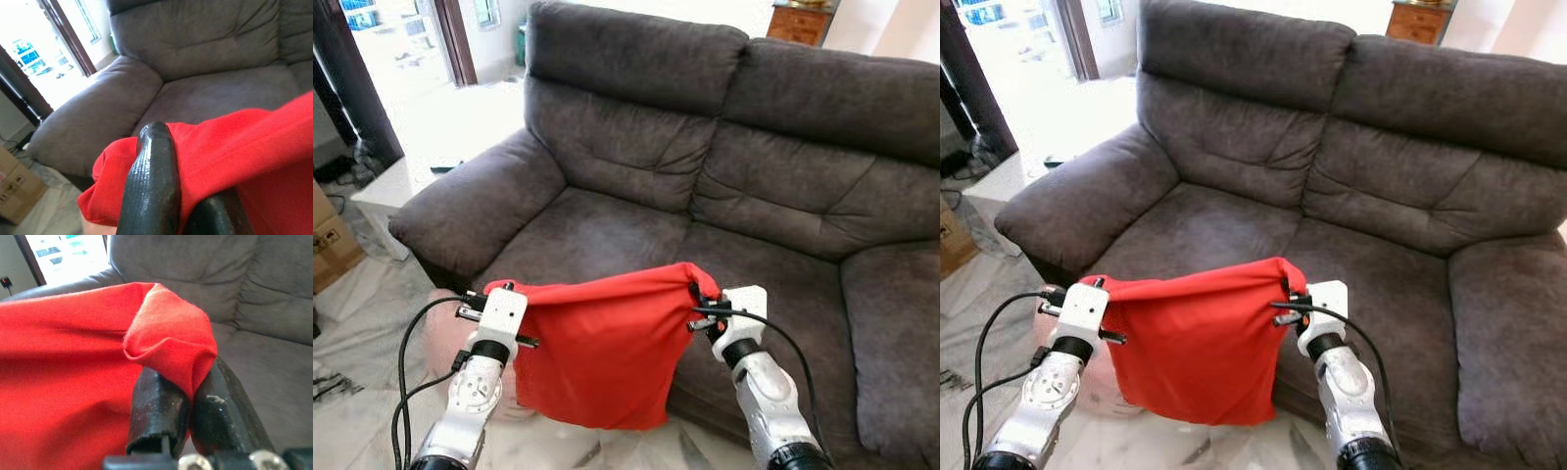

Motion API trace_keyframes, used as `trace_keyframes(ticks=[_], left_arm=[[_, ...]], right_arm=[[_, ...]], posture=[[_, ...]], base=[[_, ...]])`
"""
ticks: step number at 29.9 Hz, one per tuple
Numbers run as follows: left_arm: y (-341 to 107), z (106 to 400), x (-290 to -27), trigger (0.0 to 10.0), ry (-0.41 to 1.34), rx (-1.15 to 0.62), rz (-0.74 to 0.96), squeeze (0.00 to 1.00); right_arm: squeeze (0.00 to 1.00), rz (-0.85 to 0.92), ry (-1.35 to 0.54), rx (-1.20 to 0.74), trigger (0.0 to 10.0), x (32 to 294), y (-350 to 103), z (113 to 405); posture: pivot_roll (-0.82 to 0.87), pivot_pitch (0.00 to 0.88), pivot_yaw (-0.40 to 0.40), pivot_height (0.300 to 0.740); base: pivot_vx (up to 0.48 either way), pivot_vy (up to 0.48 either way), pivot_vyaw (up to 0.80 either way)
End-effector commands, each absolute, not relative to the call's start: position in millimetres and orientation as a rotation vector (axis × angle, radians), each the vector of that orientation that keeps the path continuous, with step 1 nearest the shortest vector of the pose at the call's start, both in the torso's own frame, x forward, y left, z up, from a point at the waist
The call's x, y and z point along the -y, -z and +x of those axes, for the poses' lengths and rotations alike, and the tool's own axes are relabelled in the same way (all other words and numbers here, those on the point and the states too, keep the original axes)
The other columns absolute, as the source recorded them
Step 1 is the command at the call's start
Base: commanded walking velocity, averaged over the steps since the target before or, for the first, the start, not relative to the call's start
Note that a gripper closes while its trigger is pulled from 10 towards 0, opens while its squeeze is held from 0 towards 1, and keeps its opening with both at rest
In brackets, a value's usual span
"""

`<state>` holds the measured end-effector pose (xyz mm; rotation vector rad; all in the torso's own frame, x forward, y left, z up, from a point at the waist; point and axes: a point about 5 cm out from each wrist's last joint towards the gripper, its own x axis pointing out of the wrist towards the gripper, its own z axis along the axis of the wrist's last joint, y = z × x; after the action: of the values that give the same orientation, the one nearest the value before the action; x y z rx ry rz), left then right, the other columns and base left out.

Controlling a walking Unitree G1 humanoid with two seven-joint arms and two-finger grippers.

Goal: Move the pillow to the sofa from floor

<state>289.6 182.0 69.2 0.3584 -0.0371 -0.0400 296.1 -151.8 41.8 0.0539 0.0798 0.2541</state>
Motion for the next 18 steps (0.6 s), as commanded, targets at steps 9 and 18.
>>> trace_keyframes(ticks=[9, 18], left_arm=[[-88.8, 297.1, -195.6, 10.0, -0.02, 0.114, 0.36, 0.0], [-88.4, 297.3, -194.7, 10.0, -0.02, 0.114, 0.358, 0.0]], right_arm=[[0.0, 0.069, -0.155, 0.015, 10.0, 167.2, -61.2, 306.8], [0.0, 0.067, -0.156, 0.017, 10.0, 166.3, -62.0, 308.2]], posture=[[0.05, 0.0, -0.042, 0.74], [0.05, 0.0, -0.045, 0.74]], base=[[0.0, -0.139, -0.41], [0.0, 0.0, 0.0]])
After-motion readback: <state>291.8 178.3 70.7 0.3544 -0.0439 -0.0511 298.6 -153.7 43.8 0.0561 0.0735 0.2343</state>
